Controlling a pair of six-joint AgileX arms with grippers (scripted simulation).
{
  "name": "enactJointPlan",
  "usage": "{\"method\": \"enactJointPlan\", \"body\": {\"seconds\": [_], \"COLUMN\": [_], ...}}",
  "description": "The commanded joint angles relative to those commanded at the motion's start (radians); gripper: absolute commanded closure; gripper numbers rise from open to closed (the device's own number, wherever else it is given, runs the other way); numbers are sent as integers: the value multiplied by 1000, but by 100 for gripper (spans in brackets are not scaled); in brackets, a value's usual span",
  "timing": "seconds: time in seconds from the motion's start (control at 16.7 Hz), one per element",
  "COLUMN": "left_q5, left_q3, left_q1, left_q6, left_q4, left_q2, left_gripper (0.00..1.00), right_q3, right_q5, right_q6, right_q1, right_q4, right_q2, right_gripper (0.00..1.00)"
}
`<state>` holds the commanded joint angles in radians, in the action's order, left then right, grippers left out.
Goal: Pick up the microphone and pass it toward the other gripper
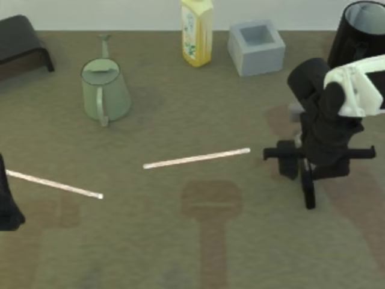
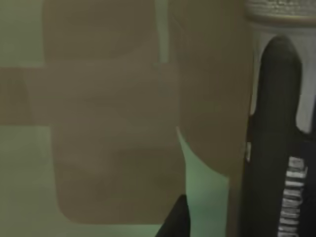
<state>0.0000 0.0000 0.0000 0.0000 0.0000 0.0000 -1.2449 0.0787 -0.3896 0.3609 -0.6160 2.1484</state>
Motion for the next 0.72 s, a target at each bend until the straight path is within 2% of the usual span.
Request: {"method": "enactJointPlan", "body": {"seconds": [0.36, 0.42, 0.54, 0.72], "left_q5": [0, 0, 0, 0], "left_q3": [0, 0, 0, 0], "left_q1": [0, 0, 0, 0], "left_q6": [0, 0, 0, 0], "left_q4": [0, 0, 0, 0], "left_q2": [0, 0, 0, 0], "left_gripper": [0, 0, 0, 0], "right_q3": [0, -26, -25, -8], "right_q5": [0, -27, -31, -62], "right_q6": [0, -15, -12, 13], "right_q1": [0, 9, 10, 12], "right_q4": [0, -17, -5, 84], "right_q2": [0, -55, -55, -68], "right_gripper": [100, 100, 100, 100]}}
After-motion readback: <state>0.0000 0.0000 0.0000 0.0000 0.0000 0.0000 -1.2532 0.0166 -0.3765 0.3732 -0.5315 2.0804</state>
